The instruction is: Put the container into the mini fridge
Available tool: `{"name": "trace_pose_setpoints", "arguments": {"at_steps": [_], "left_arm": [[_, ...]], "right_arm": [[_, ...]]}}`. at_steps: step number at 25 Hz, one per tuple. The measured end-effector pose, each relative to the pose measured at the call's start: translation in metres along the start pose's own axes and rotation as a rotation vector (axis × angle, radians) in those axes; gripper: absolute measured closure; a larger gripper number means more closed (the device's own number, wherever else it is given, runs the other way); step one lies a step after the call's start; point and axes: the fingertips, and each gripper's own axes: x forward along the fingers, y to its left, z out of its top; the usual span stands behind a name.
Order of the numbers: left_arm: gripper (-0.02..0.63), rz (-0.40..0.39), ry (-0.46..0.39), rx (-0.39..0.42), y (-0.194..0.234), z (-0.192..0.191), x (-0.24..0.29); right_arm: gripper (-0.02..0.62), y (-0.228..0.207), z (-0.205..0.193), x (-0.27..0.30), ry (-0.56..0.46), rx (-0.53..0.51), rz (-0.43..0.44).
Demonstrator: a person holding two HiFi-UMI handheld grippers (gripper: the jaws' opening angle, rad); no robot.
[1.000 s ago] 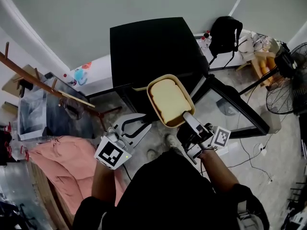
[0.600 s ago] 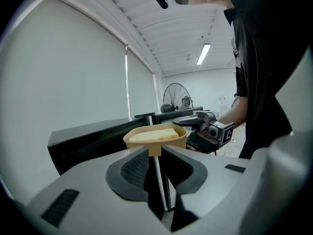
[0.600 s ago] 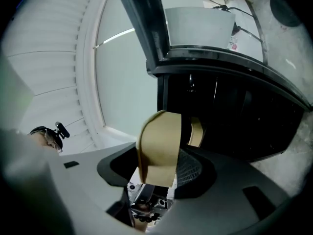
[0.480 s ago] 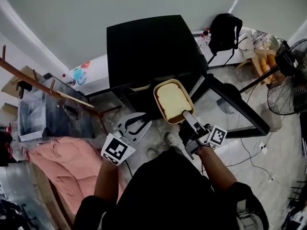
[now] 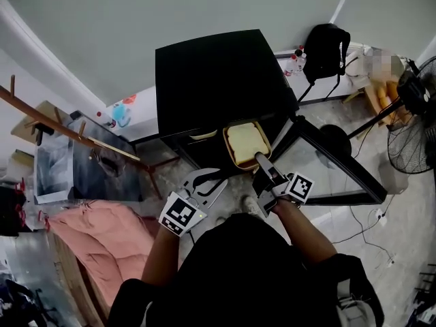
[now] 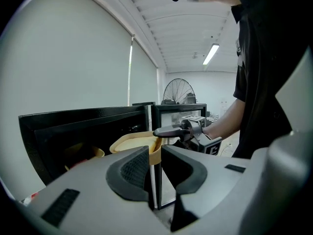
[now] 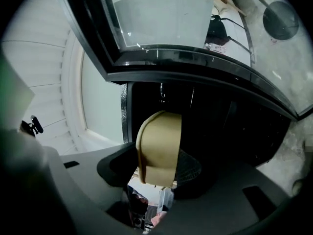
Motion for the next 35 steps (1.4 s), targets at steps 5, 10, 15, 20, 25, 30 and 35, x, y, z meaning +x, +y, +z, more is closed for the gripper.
{"name": "trace_pose_setpoints", "arguments": {"at_steps": [5,10,15,20,25,30,35], "left_arm": [[0.515,0.015,0.019,-0.009,0.008,-0.003,0.004],[0.515,0.038,0.022,-0.027,0.020,-0.004,0.005],[0.517,0.050,0.032,-0.031,0.024,-0.006,0.013],[0.518,0.047,0.044,-0.026,0.024,-0.007,0.020],[0.518,0.061,0.054,-0.036,0.027,-0.012,0.018],[0.520,0.080,0.060,-0.049,0.029,-0.015,0.013],[0.520,0.089,0.066,-0.055,0.029,-0.018,0.009]], "right_arm": [[0.370,-0.012,0.010,0.016,-0.008,-0.008,-0.019],[0.370,-0.017,0.017,0.031,-0.018,-0.016,-0.025],[0.370,-0.028,0.020,0.047,-0.030,0.011,-0.050],[0.370,-0.032,0.022,0.062,-0.031,0.024,-0.052],[0.368,-0.041,0.025,0.069,-0.029,0.045,-0.059],[0.368,-0.046,0.027,0.076,-0.037,0.070,-0.067],[0.365,-0.046,0.028,0.084,-0.040,0.074,-0.055]]}}
